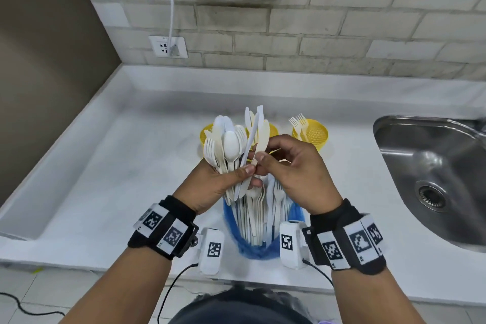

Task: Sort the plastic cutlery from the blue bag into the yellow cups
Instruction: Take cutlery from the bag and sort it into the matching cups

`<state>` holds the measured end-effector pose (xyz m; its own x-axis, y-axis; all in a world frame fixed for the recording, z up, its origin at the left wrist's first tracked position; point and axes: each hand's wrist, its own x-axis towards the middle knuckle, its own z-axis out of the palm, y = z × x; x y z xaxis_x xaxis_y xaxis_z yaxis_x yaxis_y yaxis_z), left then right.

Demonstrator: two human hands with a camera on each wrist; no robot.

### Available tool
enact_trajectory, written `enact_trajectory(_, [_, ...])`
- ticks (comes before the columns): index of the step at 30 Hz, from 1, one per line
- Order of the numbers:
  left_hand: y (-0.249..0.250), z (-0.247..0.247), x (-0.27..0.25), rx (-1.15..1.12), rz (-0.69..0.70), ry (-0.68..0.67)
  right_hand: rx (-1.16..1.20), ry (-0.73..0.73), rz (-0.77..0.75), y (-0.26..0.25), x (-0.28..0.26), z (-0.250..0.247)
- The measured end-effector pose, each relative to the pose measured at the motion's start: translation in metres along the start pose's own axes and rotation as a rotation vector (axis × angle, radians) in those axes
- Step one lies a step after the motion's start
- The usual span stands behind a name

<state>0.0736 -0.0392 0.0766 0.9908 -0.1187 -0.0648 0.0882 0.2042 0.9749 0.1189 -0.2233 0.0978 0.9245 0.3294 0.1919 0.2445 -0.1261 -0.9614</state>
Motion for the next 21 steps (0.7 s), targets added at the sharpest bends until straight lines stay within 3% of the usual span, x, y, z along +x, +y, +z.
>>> enact_trajectory(11, [0.011,-0.032,-0.003,0.052,0.002,-0.077,-0.037,0.073,-0.034,-0.006,0.02,0.026])
enact_trajectory(17, [0.015,-0.033,-0.005,0.107,-0.029,-0.115,0.176,0.151,0.03,-0.015,0.029,0.019])
enact_trajectory(21, [0.014,-0.036,-0.002,0.102,-0.056,-0.133,0.379,0.287,0.096,-0.023,0.04,0.006])
